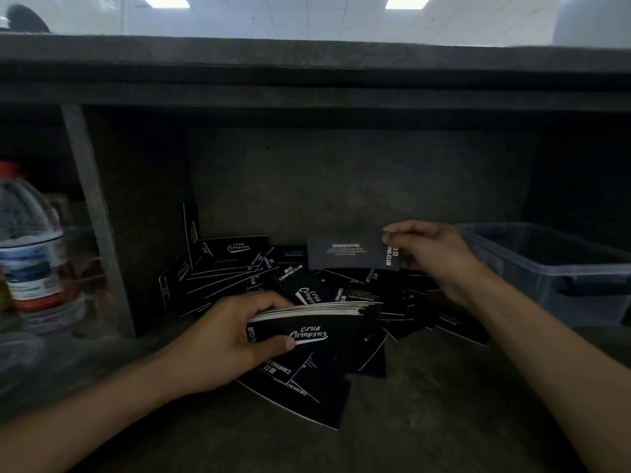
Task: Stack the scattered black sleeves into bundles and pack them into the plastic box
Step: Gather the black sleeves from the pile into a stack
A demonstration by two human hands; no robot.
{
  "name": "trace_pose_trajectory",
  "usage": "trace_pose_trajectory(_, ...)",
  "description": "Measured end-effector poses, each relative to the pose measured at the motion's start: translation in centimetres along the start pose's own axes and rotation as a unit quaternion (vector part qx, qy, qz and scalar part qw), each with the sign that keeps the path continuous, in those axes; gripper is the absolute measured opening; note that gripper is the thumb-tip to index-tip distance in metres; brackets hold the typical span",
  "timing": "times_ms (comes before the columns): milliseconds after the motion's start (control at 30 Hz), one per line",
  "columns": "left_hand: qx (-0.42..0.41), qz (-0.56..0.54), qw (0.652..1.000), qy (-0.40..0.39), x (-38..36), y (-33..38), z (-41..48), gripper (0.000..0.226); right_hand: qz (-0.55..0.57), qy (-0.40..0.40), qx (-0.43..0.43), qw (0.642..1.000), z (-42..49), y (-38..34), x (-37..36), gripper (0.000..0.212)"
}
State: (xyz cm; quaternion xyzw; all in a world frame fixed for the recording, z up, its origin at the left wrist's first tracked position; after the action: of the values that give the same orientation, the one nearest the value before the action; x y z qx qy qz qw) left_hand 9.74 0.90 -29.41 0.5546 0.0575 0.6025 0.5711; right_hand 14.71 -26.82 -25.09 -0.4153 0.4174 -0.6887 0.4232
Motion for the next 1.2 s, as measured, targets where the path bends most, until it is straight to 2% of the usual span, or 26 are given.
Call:
trace_pose_trajectory(133, -0.003, 0.0, 1.0, -0.004, 0.0, 0.1, 0.0, 0.026, 0.037, 0.062, 0.003, 0.997, -0.1, -0.6, 0.6, 0.014)
trace_pose_trajectory(200, -0.001, -0.001, 1.0, -0.005, -0.1, 0.1, 0.0, 0.025, 0.05, 0.055, -0.001, 0.997, -0.2, -0.8, 0.5, 0.019)
trace_pose_trajectory(300, 0.002, 0.004, 1.0, -0.002, 0.0, 0.1, 0.0, 0.025, 0.121, -0.047, -0.006, 0.991, -0.5, -1.1, -0.9, 0.029)
trace_pose_trajectory(367, 0.003, 0.012, 1.0, 0.002, 0.1, 0.1, 0.0, 0.026, 0.143, -0.103, 0.023, 0.984, -0.8, -1.7, -1.7, 0.029)
trace_pose_trajectory(433, 0.004, 0.011, 1.0, 0.004, 0.1, 0.1, -0.1, 0.025, 0.129, -0.102, 0.072, 0.984, -1.1, -2.4, -1.7, 0.024)
trace_pose_trajectory(567, 0.005, 0.006, 1.0, 0.004, 0.0, 0.1, -0.1, 0.025, 0.061, 0.002, 0.146, 0.987, -0.9, -3.4, -0.1, 0.005)
trace_pose_trajectory(700, 0.005, 0.006, 1.0, 0.006, 0.0, 0.2, -0.1, 0.027, 0.111, 0.04, 0.184, 0.976, -1.0, -4.7, 0.9, 0.013)
trace_pose_trajectory(800, 0.009, 0.024, 0.999, 0.024, 0.3, 0.1, -0.1, 0.042, -0.03, 0.003, 0.266, 0.964, -2.4, -5.9, -1.1, 0.013)
trace_pose_trajectory(867, 0.017, 0.033, 0.999, 0.038, 0.5, -0.3, -0.1, 0.059, -0.087, -0.067, 0.246, 0.963, -3.2, -5.2, -3.8, 0.013)
trace_pose_trajectory(1000, 0.035, 0.026, 0.998, 0.046, 0.9, -0.9, -0.1, 0.089, -0.165, -0.212, 0.134, 0.954, -4.9, -3.1, -7.7, 0.03)
trace_pose_trajectory(1100, 0.044, -0.002, 0.998, 0.038, 0.7, -0.9, 0.0, 0.084, -0.122, -0.217, 0.048, 0.967, -4.4, -2.1, -7.5, 0.048)
trace_pose_trajectory(1200, 0.04, -0.008, 0.999, 0.032, 0.5, -0.5, -0.1, 0.069, -0.094, -0.156, 0.018, 0.983, -3.0, -0.8, -6.2, 0.031)
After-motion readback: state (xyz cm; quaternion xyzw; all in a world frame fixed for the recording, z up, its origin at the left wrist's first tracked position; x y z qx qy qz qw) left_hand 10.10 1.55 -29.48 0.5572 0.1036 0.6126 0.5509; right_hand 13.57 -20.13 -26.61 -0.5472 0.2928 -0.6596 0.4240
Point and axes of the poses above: each hand's wrist, its own z-axis towards the middle knuckle, its own x-axis out of the back of the hand, y = z × x, the point moved 8 cm from there along z, towards the middle knuckle, and after that the axes turned 7 degrees about -z, right-handed, at the moved point
